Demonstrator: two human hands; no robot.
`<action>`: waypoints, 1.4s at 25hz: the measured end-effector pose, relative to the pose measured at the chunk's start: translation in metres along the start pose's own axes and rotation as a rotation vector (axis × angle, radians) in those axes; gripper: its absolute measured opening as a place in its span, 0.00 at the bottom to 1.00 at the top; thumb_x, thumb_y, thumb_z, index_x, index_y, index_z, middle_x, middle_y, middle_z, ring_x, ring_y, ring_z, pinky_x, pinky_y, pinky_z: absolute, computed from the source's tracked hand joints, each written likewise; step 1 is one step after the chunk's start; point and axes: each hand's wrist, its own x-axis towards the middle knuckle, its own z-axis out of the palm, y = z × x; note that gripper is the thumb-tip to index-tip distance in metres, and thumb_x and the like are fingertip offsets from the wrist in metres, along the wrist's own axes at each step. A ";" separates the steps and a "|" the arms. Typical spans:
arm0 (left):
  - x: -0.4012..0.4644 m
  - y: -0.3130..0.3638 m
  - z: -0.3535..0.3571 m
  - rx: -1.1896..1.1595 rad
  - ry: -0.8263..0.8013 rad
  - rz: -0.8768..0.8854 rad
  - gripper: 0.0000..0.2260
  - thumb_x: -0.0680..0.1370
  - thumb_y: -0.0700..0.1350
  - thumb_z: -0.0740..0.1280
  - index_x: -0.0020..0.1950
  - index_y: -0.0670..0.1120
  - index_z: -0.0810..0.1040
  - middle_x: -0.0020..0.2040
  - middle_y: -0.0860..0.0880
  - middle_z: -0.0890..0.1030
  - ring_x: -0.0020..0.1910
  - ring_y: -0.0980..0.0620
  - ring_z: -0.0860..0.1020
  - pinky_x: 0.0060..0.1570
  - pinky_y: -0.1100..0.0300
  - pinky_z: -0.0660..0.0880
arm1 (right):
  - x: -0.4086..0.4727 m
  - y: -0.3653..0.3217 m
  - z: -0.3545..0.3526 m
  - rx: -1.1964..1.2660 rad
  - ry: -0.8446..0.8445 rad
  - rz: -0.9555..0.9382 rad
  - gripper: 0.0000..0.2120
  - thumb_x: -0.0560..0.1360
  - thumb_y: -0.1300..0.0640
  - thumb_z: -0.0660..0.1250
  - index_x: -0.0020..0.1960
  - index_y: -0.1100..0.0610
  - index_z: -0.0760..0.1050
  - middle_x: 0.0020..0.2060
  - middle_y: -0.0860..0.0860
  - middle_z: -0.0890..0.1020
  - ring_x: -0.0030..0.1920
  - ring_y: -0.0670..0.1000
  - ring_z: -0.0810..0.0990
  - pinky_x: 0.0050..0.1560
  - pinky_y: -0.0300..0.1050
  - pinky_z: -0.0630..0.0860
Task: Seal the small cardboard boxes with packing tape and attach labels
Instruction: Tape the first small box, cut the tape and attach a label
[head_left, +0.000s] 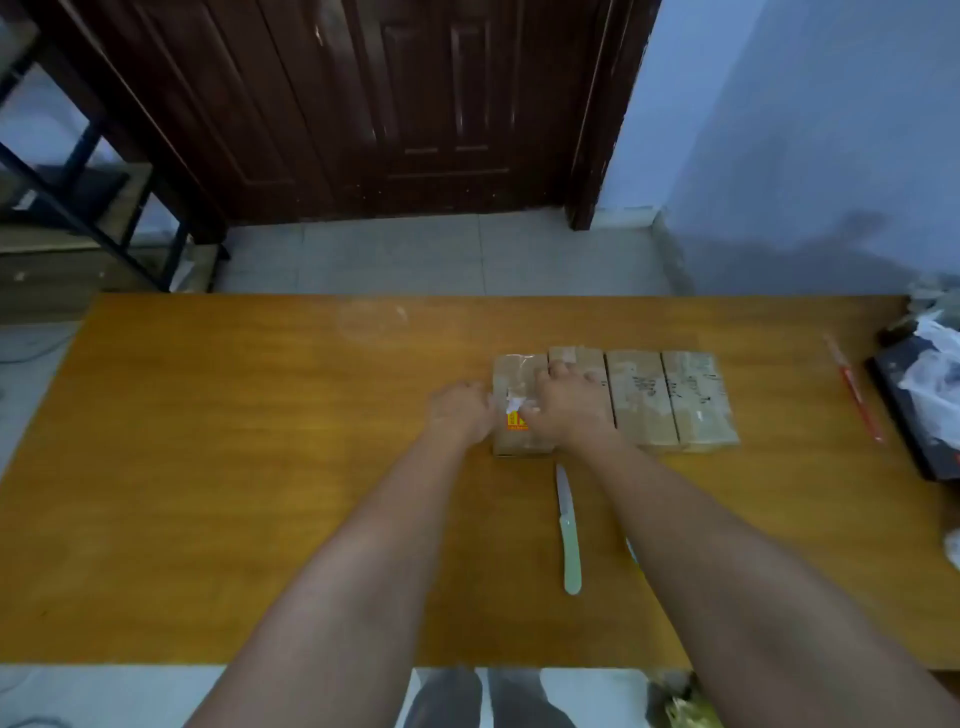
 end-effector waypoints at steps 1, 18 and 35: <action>-0.001 -0.003 -0.001 0.039 -0.015 -0.009 0.19 0.83 0.51 0.52 0.68 0.42 0.71 0.67 0.41 0.73 0.66 0.42 0.71 0.61 0.52 0.69 | 0.001 -0.005 0.001 -0.035 -0.008 0.005 0.29 0.75 0.39 0.56 0.69 0.56 0.67 0.69 0.57 0.69 0.69 0.57 0.66 0.66 0.56 0.64; 0.010 -0.036 0.011 0.169 -0.003 -0.049 0.19 0.83 0.50 0.52 0.68 0.41 0.70 0.66 0.41 0.73 0.65 0.41 0.71 0.61 0.50 0.67 | 0.014 -0.055 0.035 0.124 0.051 0.132 0.43 0.67 0.41 0.74 0.73 0.57 0.59 0.73 0.60 0.58 0.73 0.65 0.55 0.71 0.57 0.62; 0.011 -0.045 0.012 0.151 0.013 -0.075 0.19 0.82 0.50 0.54 0.69 0.40 0.69 0.67 0.41 0.71 0.66 0.41 0.69 0.59 0.50 0.69 | 0.024 -0.052 0.036 0.274 0.177 0.162 0.43 0.66 0.45 0.77 0.72 0.57 0.61 0.70 0.57 0.63 0.71 0.61 0.59 0.69 0.54 0.66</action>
